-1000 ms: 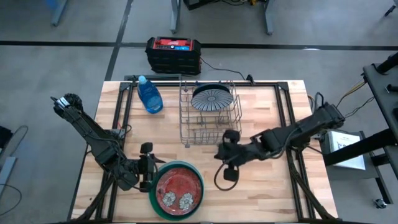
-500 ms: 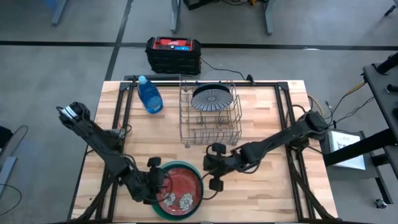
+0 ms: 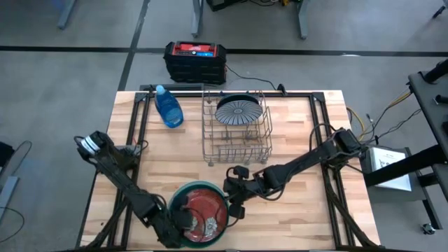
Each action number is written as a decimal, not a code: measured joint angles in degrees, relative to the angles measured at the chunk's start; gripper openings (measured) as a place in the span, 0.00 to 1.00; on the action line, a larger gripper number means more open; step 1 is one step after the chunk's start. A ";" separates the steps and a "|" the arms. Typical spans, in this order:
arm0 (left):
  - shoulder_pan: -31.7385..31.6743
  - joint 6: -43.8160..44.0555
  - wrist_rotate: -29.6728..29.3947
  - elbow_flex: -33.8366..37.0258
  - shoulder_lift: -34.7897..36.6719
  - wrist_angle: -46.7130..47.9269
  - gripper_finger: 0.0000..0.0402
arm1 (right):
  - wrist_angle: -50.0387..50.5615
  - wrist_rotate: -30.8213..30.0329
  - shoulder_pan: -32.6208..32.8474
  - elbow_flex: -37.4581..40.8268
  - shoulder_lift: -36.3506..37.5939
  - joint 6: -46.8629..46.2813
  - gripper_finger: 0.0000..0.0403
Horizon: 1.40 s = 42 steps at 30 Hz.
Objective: Sort dishes
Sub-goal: Put the red flowered plate into the gray dishwasher rack
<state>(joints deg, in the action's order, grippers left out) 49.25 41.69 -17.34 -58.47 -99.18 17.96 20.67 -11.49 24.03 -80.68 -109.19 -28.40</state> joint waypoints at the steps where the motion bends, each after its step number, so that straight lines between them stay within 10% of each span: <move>1: 0.32 0.02 -0.01 -0.84 -0.77 0.57 0.39 | -0.81 0.00 0.11 0.00 -0.47 -0.11 0.29; 25: 1.49 9.89 -9.14 -10.93 -12.10 6.73 0.39 | -2.49 1.01 0.99 0.63 -5.36 1.78 0.46; 42: 5.05 16.27 -11.91 -27.46 -11.90 31.83 0.39 | 2.83 -0.90 5.41 0.74 -4.36 0.09 0.46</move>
<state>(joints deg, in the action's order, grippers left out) 54.30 57.97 -29.25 -85.93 -111.08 49.78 23.50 -12.39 29.43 -79.95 -113.54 -28.31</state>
